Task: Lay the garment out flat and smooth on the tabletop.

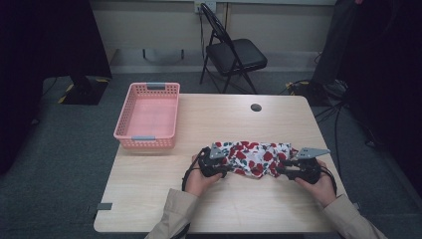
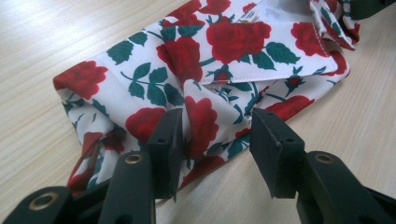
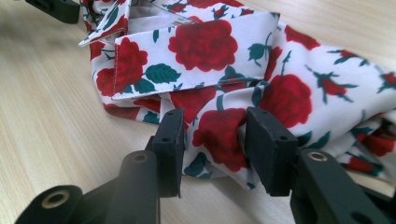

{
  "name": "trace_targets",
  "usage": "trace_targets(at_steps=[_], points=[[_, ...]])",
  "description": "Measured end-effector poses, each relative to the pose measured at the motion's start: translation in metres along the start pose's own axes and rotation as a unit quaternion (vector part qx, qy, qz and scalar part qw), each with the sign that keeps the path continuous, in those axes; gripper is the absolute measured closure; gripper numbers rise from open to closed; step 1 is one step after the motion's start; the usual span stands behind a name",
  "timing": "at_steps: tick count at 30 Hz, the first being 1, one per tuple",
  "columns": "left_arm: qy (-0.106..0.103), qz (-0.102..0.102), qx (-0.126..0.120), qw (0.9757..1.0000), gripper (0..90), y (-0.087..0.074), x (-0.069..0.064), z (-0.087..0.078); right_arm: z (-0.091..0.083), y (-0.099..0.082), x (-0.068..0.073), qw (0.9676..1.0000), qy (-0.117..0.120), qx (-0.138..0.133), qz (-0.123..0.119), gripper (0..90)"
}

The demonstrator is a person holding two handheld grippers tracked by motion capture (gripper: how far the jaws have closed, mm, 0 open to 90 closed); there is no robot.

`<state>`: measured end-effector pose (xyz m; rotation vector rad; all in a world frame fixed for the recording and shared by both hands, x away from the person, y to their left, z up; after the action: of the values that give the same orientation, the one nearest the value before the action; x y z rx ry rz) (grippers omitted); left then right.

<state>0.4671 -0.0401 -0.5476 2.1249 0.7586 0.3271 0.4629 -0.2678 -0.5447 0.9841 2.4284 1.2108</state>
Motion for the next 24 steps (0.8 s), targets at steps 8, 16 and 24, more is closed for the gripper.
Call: trace_targets(at_steps=[8, 16, 24], points=[[-0.009, 0.009, 0.015, 0.9998, 72.3, -0.006, -0.002, 0.005, 0.004, -0.006, 0.001, 0.9997, 0.017, 0.007, 0.013, 71.2], [-0.019, 0.027, 0.024, 0.9992, 82.7, -0.008, -0.006, 0.003, 0.002, -0.009, 0.004, 0.9992, 0.036, 0.01, 0.016, 82.2], [-0.04, 0.03, 0.032, 0.9982, 87.5, -0.009, -0.015, -0.001, -0.003, -0.013, 0.007, 0.9987, 0.044, 0.013, 0.021, 84.5]])
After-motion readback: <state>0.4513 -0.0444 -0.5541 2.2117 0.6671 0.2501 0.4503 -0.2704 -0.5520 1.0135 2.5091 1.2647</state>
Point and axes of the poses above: each handheld gripper's, and its own axes: z roughly forward along the jaws, y roughly out of its top, x roughly to its left, the point moved 10 cm from there along z, roughly forward along the jaws
